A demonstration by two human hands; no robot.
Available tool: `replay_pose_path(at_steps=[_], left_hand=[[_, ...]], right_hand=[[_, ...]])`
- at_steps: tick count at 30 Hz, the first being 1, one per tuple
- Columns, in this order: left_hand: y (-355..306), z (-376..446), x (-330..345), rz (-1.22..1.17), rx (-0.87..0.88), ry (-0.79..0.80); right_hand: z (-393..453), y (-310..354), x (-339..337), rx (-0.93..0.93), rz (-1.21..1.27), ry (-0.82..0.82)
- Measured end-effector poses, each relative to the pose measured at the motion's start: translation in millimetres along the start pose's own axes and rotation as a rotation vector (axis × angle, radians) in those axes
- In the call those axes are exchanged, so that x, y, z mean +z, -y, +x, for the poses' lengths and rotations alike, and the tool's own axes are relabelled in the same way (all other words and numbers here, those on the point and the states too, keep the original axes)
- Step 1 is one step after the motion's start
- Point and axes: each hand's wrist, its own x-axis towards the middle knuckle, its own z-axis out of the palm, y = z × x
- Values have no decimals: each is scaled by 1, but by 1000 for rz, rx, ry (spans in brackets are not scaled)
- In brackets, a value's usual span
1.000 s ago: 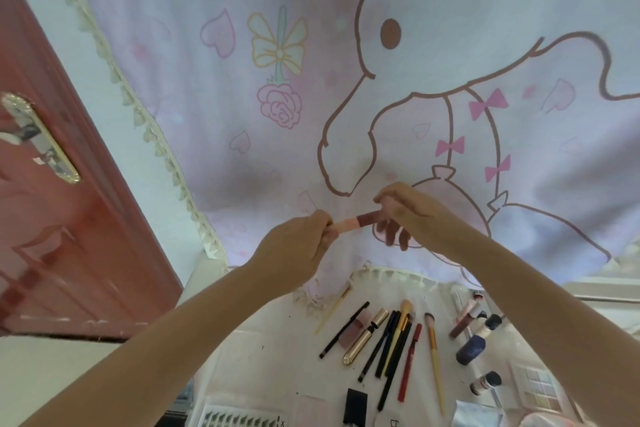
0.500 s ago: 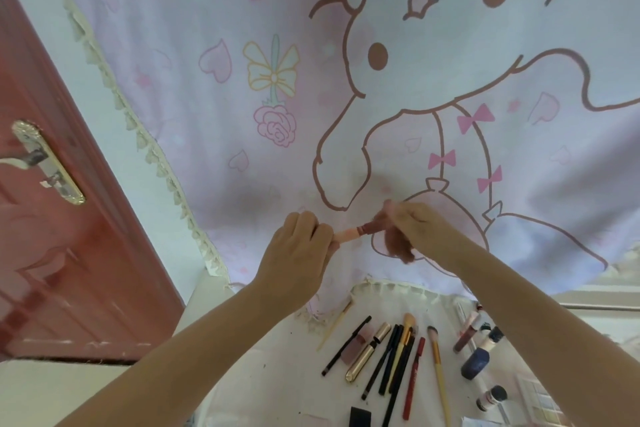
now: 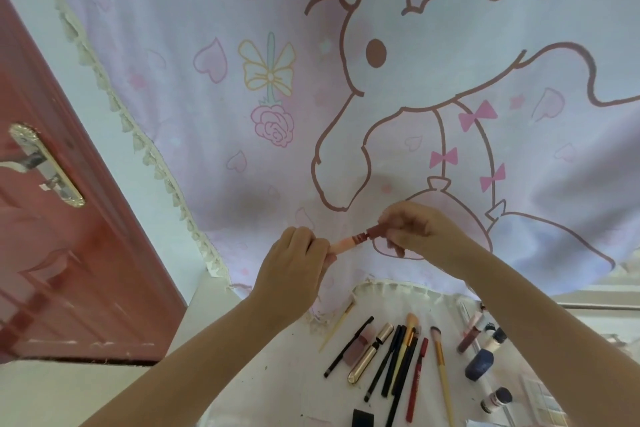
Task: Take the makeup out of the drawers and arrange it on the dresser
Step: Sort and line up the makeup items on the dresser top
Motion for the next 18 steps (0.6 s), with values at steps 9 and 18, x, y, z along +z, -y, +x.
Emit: replay_pose_path(at_steps=[9,18], left_hand=[[4,-10,10,-27,-4,105],[-2,-48,46,-178,-138,709]], right_hand=[[10,-14,8,167,-3,37],[29,-75,30,278,-158,266]])
